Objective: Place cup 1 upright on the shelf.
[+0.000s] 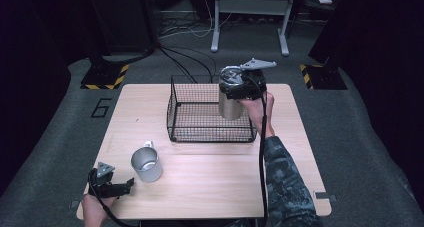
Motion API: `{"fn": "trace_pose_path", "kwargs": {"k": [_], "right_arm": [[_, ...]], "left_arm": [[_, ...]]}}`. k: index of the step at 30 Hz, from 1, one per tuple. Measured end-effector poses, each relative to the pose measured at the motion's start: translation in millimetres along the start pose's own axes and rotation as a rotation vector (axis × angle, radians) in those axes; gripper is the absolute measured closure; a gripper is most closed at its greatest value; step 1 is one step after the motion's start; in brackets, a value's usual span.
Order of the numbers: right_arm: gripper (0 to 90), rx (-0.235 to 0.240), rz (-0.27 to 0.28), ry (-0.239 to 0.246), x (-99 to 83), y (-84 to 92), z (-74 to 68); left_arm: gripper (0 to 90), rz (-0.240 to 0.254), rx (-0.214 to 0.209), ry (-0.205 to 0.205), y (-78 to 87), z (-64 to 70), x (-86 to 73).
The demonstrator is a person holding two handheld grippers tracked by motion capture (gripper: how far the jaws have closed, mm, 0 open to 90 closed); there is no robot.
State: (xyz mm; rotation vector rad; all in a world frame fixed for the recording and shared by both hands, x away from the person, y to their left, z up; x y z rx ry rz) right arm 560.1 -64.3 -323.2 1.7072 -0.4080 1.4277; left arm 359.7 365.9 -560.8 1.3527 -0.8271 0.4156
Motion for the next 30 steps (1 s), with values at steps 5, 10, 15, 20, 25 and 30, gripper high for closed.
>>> {"fn": "trace_pose_path", "kwargs": {"k": [5,10,15,20,25,30], "right_arm": [[3.6,-0.007,-0.018,-0.01,-1.0,-10.7,0.4],[3.6,-0.013,-0.026,-0.011,-3.3,-17.6,2.5],[3.6,-0.02,-0.037,-0.029,-7.2,-24.2,6.0],[3.6,-0.022,-0.049,-0.043,-13.3,-30.5,9.2],[3.6,-0.026,-0.07,-0.055,-21.3,-36.8,10.4],[3.6,-0.025,-0.083,-0.056,-27.4,-42.3,9.5]], "left_arm": [[0.2,0.001,0.0,-0.001,-0.1,0.0,0.0],[0.2,0.001,0.001,0.0,-0.1,0.0,0.0],[0.2,-0.002,0.0,-0.005,0.2,-0.3,-0.1],[0.2,-0.011,-0.007,-0.007,0.9,-0.4,-0.1],[0.2,-0.013,-0.008,-0.007,1.0,-0.4,-0.1],[0.2,-0.012,-0.008,-0.006,1.0,-0.4,-0.1]]}}
Point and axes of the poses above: each handheld gripper's, and its own axes: y roughly backward along the jaws, x roughly out of its top, z roughly to its right, the point moved 4 cm from there along -y, roughly forward along the jaws
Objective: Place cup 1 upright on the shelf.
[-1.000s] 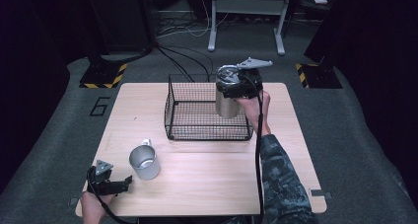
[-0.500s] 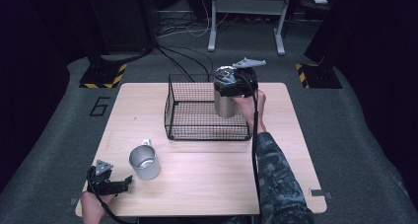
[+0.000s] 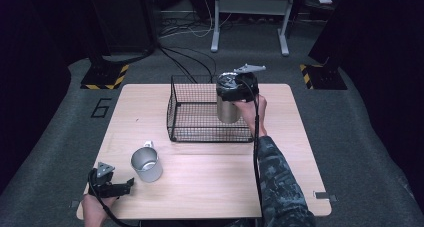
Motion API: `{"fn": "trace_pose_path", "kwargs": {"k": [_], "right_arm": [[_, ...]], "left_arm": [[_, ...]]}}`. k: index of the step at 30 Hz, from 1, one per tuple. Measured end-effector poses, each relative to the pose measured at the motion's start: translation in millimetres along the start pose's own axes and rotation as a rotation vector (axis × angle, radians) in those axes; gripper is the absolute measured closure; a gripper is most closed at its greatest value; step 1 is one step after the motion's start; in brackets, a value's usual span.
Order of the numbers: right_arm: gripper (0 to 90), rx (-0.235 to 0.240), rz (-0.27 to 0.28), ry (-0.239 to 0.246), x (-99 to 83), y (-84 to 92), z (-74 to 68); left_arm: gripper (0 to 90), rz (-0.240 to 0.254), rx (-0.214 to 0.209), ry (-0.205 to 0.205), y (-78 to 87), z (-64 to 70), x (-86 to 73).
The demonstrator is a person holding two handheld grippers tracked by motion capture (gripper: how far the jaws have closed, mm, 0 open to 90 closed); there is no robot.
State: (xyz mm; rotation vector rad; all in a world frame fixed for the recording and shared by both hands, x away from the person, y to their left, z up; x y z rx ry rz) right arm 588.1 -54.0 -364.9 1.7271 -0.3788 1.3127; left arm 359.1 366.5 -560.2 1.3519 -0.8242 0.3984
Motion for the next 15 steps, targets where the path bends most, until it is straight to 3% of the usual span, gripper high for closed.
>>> {"fn": "trace_pose_path", "kwargs": {"k": [15], "right_arm": [[3.6,-0.007,-0.034,-0.018,-14.0,-12.3,-0.2]], "left_arm": [[0.2,0.003,0.001,0.004,-0.3,0.2,0.1]]}}
Point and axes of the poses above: each handheld gripper's, and its own axes: y roughly backward along the jaws, x roughly out of its top, z roughly to its right, the point moved 4 cm from there along -y, roughly forward along the jaws
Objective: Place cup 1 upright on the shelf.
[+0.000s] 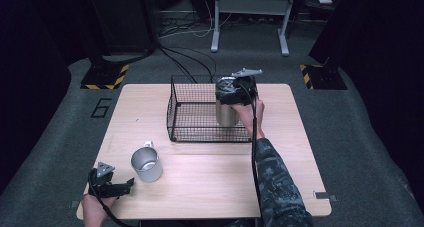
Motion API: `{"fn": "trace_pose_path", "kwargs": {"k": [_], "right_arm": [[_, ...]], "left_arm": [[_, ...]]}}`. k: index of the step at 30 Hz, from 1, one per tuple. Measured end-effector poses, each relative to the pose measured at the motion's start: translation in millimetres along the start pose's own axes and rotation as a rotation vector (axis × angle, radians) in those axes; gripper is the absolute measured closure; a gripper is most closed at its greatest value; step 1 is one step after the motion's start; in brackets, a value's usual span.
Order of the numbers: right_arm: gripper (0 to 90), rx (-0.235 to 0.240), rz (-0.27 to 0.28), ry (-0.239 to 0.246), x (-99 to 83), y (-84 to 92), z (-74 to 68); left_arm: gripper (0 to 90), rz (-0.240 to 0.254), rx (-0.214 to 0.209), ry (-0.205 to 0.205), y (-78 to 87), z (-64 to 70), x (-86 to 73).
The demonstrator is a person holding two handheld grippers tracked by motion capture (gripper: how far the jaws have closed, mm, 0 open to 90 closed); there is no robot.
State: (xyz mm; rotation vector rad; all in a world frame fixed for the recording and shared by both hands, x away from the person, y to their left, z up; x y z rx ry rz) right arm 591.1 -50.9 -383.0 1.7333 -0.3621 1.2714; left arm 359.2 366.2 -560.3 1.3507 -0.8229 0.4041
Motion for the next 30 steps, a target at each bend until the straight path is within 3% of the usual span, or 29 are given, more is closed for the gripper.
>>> {"fn": "trace_pose_path", "kwargs": {"k": [16,30], "right_arm": [[3.6,-0.042,-0.019,-0.037,-17.6,3.1,13.3],[3.5,-0.055,-0.03,-0.033,-32.7,6.1,15.6]], "left_arm": [[0.2,0.0,0.0,0.0,0.0,0.0,0.0],[0.2,0.0,0.0,0.0,0.0,0.0,0.0]]}}
Point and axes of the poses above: each handheld gripper's, and its own axes: y roughly backward along the jaws, x roughly out of its top, z roughly to its right, the point moved 4 cm from there along -y, roughly forward along the jaws
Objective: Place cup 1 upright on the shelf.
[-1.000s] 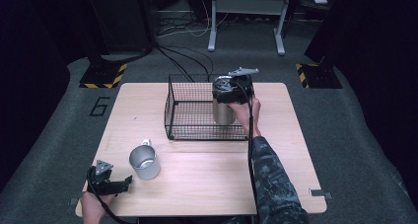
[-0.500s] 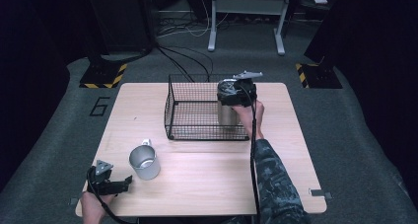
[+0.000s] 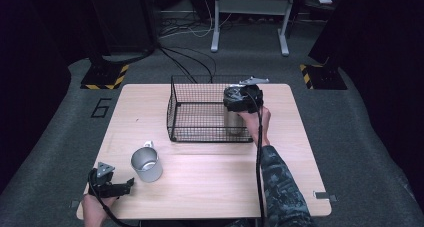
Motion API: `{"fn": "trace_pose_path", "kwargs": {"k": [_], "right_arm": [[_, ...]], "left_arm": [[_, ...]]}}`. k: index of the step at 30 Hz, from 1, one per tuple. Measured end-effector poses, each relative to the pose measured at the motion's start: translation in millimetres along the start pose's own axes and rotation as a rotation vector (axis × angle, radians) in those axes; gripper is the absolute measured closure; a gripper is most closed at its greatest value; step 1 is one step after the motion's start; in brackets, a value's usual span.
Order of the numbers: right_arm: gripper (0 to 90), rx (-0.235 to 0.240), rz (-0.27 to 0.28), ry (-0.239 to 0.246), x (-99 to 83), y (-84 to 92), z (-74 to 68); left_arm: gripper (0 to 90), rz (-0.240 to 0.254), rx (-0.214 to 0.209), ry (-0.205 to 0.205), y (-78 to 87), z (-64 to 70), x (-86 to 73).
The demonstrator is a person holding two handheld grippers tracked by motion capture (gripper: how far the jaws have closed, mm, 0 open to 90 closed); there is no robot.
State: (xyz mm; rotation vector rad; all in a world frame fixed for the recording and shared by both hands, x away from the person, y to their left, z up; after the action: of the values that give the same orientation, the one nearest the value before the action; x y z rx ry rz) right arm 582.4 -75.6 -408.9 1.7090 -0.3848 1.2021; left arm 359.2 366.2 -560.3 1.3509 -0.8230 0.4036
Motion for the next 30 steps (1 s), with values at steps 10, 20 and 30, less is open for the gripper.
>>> {"fn": "trace_pose_path", "kwargs": {"k": [10,20,30], "right_arm": [[3.5,0.003,-0.006,0.0,-5.0,-2.3,-4.6],[3.4,0.008,-0.014,0.012,-10.9,-6.2,-7.9],[3.4,0.008,-0.017,0.0,-17.6,-5.9,-9.2]], "left_arm": [[0.2,0.0,0.0,0.0,0.0,0.0,0.0],[0.2,0.0,0.0,0.0,0.0,0.0,0.0],[0.2,0.0,0.0,0.0,0.0,0.0,0.0]]}}
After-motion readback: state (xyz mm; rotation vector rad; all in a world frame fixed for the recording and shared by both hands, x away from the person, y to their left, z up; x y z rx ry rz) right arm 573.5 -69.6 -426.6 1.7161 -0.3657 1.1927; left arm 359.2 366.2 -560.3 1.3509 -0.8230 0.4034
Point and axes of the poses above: each handheld gripper's, and its own axes: y roughly backward along the jaws, x roughly out of its top, z roughly to its right, the point moved 4 cm from there along -y, roughly forward along the jaws
